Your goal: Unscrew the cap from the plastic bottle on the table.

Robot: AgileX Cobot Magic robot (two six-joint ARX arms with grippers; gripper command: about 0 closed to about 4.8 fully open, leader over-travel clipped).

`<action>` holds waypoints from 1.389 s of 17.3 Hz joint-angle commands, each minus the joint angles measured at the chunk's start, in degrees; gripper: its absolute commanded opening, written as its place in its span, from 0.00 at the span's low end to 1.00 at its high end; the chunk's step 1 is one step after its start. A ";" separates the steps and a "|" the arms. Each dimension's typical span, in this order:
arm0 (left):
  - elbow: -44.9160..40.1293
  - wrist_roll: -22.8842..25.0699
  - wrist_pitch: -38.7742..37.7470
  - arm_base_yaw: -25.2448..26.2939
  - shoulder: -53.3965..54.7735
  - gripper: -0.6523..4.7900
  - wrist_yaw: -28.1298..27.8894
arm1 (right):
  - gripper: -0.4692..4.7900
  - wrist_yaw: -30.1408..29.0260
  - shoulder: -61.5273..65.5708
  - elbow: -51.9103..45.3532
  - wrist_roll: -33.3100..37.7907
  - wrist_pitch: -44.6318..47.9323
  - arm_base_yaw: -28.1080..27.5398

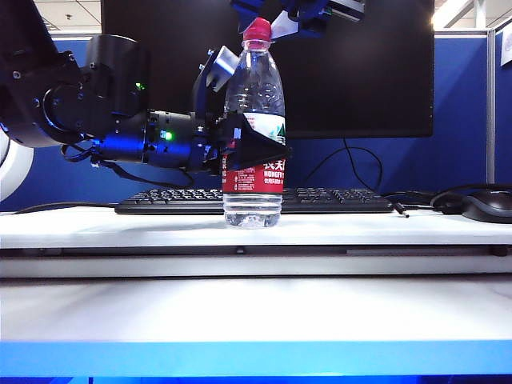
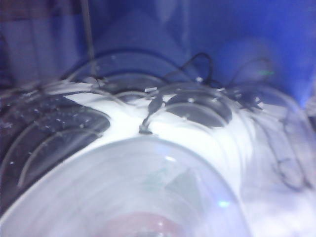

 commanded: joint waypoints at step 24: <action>-0.11 -0.09 -1.16 -0.07 -0.02 0.55 -0.02 | 0.34 -72.91 -0.20 0.37 -4.42 -4.31 -24.41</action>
